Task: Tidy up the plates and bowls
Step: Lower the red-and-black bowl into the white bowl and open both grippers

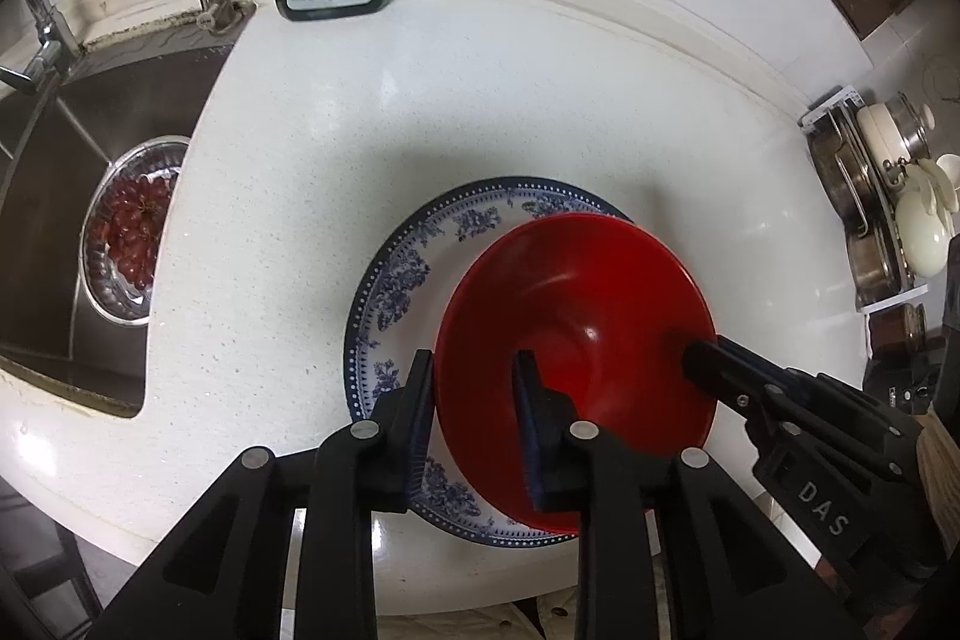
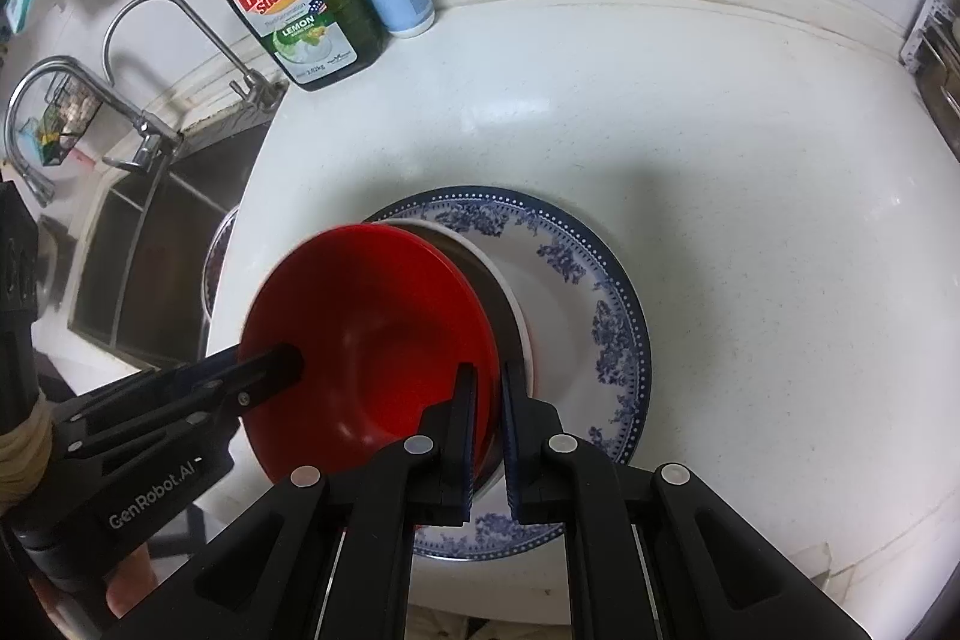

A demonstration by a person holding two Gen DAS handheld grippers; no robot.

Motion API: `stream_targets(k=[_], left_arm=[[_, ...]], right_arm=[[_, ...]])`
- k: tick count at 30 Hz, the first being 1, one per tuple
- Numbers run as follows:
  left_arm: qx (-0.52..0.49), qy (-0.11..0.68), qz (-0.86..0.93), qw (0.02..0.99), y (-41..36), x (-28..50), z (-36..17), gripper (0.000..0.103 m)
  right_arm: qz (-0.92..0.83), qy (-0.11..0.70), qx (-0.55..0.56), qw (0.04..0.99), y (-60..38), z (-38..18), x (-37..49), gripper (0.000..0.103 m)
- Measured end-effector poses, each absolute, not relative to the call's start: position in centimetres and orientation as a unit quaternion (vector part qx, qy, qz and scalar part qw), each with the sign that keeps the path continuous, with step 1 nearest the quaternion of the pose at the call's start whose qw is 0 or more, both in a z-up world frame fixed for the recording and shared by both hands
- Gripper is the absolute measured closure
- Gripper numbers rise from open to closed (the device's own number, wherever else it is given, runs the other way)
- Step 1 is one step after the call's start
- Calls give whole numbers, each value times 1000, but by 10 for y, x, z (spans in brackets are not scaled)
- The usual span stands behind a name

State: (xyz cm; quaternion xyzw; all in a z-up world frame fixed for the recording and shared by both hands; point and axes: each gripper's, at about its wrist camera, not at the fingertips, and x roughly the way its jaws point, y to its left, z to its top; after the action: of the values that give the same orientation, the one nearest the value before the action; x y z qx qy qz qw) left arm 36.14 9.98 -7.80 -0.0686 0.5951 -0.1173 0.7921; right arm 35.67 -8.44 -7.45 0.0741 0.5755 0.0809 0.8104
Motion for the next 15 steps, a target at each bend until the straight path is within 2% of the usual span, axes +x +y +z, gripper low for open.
stream_targets(k=[5, 7, 9, 15], left_arm=[[-68, 573, -126, 807, 105, 357, -61, 56], [-66, 558, -120, 819, 110, 355, -54, 49], [-57, 551, -111, 825, 113, 355, -53, 49], [-52, 576, -105, 809, 116, 358, -74, 50]], right_arm=[[81, 556, 63, 825, -86, -59, 353, 92], [77, 545, 68, 832, -89, -53, 351, 83], [67, 532, 67, 842, -92, -49, 350, 64], [58, 551, 76, 829, -94, -63, 355, 63]])
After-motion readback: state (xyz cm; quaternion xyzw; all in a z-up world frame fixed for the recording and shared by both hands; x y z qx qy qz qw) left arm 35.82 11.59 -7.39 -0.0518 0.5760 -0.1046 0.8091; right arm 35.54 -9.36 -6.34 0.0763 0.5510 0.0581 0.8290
